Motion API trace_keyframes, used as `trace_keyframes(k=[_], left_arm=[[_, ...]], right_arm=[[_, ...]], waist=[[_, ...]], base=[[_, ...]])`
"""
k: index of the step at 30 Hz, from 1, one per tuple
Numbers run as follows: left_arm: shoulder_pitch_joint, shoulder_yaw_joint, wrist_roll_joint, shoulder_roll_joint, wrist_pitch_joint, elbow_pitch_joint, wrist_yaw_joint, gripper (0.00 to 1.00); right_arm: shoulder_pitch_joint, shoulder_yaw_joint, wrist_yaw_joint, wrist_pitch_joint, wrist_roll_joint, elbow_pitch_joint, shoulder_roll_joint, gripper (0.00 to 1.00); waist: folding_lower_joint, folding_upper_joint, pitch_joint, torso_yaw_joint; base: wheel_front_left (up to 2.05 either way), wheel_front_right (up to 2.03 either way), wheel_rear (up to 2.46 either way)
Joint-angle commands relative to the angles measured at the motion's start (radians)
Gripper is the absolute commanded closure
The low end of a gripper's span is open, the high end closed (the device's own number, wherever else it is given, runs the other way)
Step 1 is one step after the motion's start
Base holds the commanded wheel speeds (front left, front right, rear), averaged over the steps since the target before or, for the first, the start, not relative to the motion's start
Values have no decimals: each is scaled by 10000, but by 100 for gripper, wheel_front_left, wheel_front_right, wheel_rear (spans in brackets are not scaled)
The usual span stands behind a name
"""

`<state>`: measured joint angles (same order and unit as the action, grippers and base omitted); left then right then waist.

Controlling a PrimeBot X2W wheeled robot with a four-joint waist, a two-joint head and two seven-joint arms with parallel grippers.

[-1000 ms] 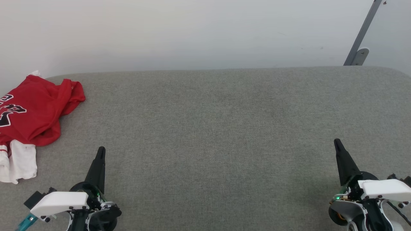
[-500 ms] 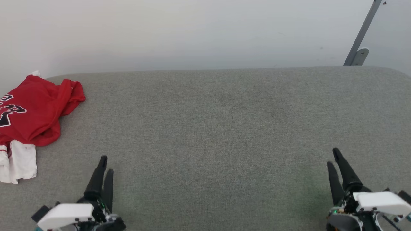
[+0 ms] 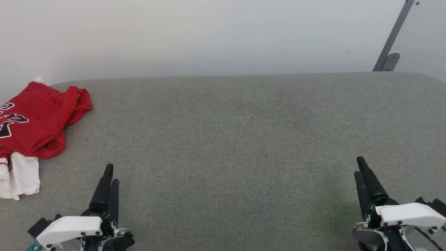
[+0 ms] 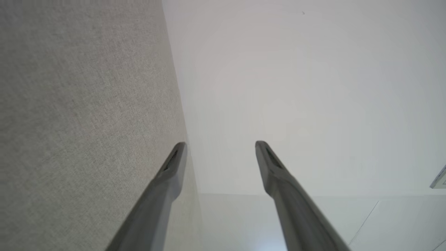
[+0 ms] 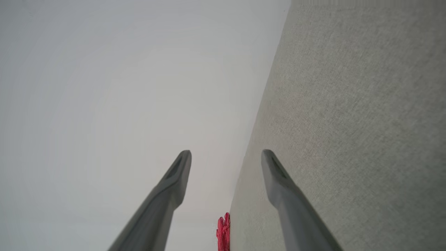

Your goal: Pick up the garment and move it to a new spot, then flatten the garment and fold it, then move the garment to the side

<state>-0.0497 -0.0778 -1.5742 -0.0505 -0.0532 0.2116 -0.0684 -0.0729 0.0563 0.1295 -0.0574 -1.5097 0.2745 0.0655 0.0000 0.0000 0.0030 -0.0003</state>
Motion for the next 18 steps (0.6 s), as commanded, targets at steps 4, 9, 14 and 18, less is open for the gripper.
trace_keyframes(k=[4,9,14,18], left_arm=[[-43,232,861,-385,294,-358,355,0],[-68,473,1640,-631,485,-435,633,0],[-107,742,2668,-925,699,-502,980,0],[-110,951,3500,-1182,856,-494,1242,0]], right_arm=[[-364,-264,10,272,1009,-60,262,0],[-482,-443,10,361,1888,35,404,0],[-646,-594,11,429,2932,131,576,0],[-745,-695,11,457,3683,182,676,0]], waist=[[0,0,-1,0],[0,0,0,-1],[0,0,-11,-2],[0,0,-24,-8]], base=[[0,0,0],[0,0,0],[0,0,0],[0,0,0]])
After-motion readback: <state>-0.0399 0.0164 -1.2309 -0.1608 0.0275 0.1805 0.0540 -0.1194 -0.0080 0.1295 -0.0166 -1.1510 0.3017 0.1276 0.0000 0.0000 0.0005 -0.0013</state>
